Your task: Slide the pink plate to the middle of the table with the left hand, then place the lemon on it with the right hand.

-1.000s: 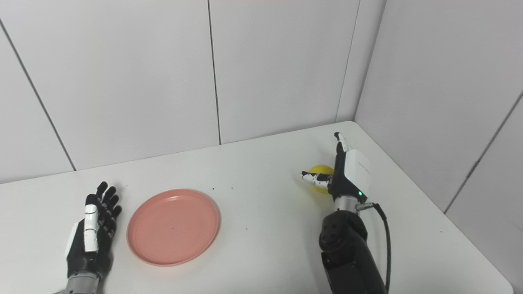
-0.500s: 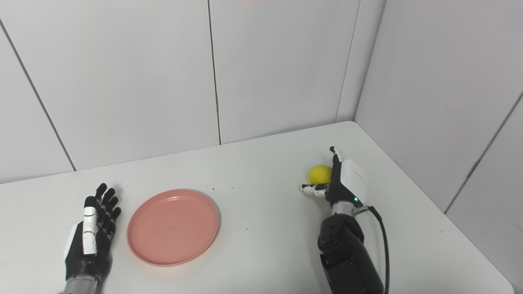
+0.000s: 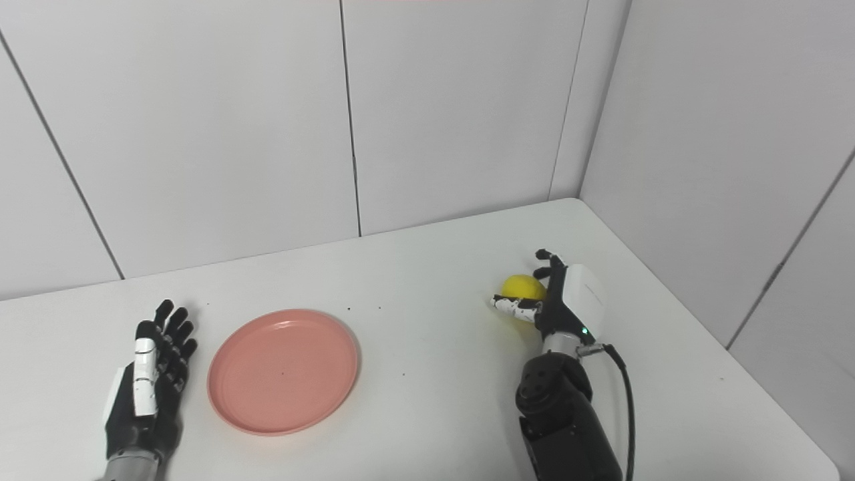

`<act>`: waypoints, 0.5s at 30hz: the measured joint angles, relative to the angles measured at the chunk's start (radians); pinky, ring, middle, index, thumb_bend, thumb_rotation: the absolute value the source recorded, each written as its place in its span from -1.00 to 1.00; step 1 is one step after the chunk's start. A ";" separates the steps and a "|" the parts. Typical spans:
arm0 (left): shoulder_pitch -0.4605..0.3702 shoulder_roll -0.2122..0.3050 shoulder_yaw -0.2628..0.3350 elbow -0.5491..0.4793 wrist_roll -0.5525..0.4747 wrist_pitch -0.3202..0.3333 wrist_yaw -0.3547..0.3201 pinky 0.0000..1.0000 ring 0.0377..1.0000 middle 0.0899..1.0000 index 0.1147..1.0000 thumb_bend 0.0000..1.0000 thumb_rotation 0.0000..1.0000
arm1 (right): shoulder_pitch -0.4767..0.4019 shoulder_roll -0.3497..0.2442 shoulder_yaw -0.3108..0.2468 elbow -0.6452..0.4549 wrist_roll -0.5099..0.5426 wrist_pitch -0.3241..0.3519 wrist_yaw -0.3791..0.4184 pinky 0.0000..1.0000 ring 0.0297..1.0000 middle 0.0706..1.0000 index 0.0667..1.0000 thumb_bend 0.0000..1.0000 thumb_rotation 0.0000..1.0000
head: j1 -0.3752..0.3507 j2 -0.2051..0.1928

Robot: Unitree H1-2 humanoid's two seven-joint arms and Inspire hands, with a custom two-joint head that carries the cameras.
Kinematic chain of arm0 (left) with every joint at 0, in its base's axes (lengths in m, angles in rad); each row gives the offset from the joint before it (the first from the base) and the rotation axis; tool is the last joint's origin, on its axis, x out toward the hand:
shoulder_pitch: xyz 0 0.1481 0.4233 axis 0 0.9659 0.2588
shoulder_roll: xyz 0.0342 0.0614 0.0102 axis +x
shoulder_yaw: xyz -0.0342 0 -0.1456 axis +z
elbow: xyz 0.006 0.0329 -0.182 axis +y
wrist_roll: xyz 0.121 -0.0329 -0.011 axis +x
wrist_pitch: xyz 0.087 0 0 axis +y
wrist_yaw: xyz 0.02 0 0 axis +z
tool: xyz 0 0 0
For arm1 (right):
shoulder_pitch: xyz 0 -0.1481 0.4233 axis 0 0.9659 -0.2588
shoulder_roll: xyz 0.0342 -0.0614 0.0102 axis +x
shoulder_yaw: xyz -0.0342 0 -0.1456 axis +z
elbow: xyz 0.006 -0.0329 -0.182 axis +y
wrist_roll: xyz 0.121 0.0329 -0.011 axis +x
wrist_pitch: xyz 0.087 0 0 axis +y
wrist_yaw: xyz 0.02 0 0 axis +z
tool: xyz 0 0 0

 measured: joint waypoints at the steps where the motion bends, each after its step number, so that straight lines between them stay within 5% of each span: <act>1: 0.000 0.000 0.000 0.000 0.000 0.000 0.000 1.00 0.98 0.95 0.98 0.19 1.00 | 0.001 0.001 0.000 -0.002 0.000 0.000 -0.009 -0.54 -0.24 -0.03 0.12 0.04 -1.00 | 0.000 0.000; 5: 0.000 0.000 0.001 0.000 -0.001 0.000 0.000 1.00 0.99 0.96 0.98 0.19 1.00 | 0.002 0.002 0.001 -0.004 0.000 0.000 -0.024 -0.78 -0.22 -0.08 0.01 0.05 -1.00 | -0.003 -0.002; 15: 0.000 -0.001 0.000 0.001 0.000 0.000 -0.001 1.00 0.98 0.95 0.98 0.20 1.00 | 0.002 0.004 0.002 -0.005 0.000 0.000 -0.053 -0.53 -0.28 -0.10 -0.05 0.03 -1.00 | 0.000 -0.003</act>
